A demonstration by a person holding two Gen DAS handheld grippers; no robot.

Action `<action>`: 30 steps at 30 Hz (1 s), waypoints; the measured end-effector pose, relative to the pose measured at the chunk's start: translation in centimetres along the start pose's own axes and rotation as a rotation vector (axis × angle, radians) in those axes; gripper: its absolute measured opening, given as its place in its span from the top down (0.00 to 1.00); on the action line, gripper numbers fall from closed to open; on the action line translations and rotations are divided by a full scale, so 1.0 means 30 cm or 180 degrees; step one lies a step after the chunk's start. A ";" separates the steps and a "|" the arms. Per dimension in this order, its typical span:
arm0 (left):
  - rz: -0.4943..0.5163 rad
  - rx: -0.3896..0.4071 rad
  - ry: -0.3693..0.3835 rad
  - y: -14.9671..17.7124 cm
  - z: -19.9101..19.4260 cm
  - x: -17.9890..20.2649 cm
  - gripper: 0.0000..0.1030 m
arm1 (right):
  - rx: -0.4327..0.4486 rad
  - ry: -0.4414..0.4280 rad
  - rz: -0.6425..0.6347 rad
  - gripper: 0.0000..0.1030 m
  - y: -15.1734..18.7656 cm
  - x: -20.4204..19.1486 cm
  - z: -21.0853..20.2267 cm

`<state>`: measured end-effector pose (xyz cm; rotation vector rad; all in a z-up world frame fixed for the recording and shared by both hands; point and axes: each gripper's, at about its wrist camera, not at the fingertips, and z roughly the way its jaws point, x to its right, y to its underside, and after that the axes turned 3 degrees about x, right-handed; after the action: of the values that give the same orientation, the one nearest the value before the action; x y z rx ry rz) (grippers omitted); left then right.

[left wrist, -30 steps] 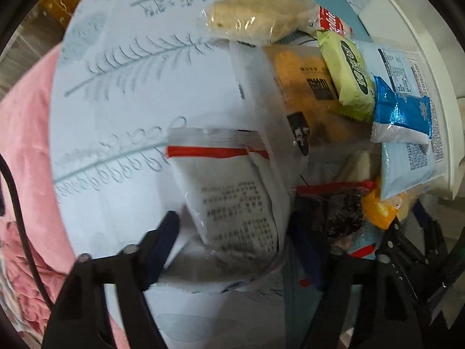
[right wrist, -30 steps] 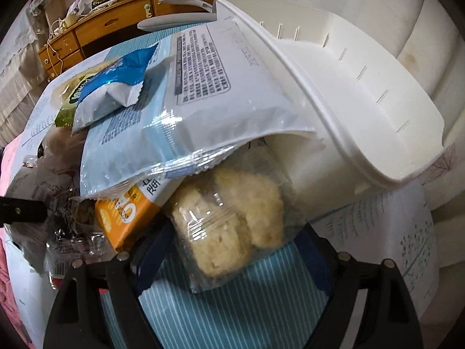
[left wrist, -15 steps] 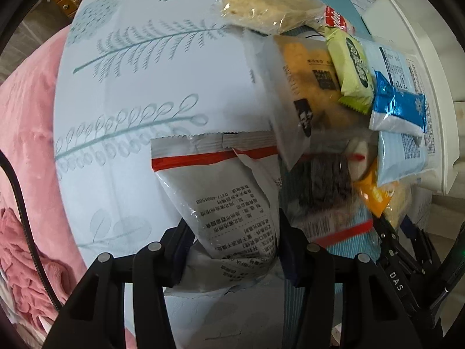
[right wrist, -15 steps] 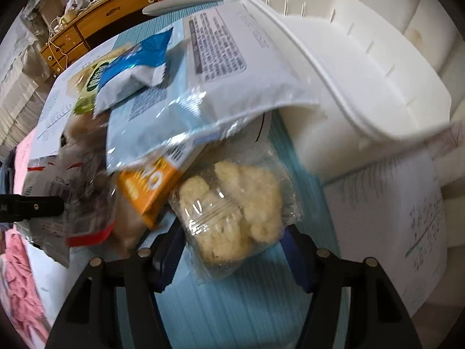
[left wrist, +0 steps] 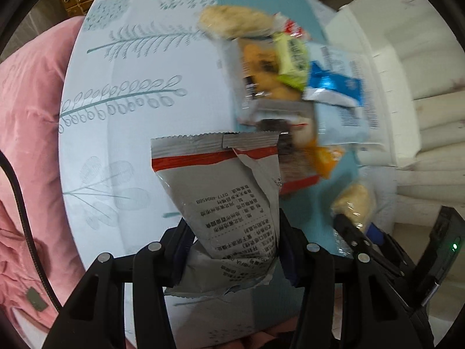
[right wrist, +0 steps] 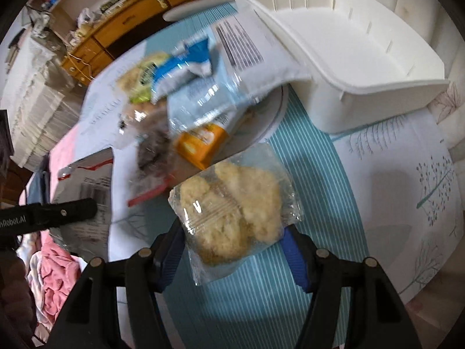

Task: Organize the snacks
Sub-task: 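Carry both snacks into the white tray and open both tools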

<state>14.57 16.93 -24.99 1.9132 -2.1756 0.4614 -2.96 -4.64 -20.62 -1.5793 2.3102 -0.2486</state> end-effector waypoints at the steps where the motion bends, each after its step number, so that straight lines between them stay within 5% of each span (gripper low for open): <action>1: -0.0017 0.0047 0.0060 0.007 -0.021 0.012 0.51 | 0.0038 -0.0045 -0.0027 0.39 -0.006 -0.001 -0.016; 11: -0.0183 0.0647 0.0401 0.060 -0.147 0.190 0.50 | 0.0549 -0.0489 -0.0461 0.39 -0.083 0.067 -0.223; 30: -0.0134 0.1204 0.0593 -0.039 -0.208 0.635 0.50 | 0.1144 -0.0634 -0.0867 0.38 -0.281 0.386 -0.483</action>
<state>12.81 1.46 -12.30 1.9919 -2.0346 1.0629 -4.76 -19.11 -6.38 -1.6403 1.7808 -0.5149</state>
